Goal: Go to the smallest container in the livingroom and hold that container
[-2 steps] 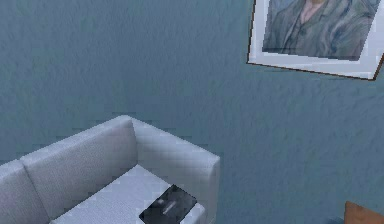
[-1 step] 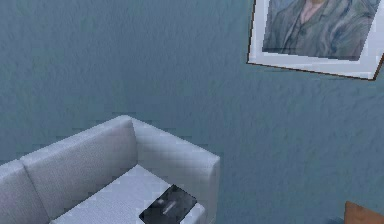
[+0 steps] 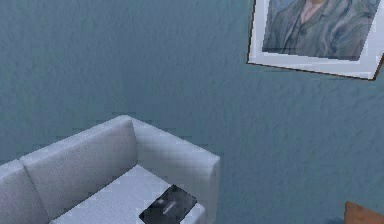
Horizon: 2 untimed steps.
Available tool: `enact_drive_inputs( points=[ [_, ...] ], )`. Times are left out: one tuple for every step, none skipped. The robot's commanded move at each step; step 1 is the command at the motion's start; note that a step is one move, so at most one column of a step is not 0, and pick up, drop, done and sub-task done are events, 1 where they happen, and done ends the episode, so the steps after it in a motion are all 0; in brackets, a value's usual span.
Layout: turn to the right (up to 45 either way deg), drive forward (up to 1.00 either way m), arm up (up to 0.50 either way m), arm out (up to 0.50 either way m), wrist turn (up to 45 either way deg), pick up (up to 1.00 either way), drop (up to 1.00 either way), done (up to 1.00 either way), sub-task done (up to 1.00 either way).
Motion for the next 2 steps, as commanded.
enact_drive_inputs(
  points=[
    [0.0,0.00,0.00,0.00,0.0,1.00,0.00,0.00,0.00],
    [0.0,0.00,0.10,0.00,0.0,0.00,0.00,0.00,0.00]
  ],
)
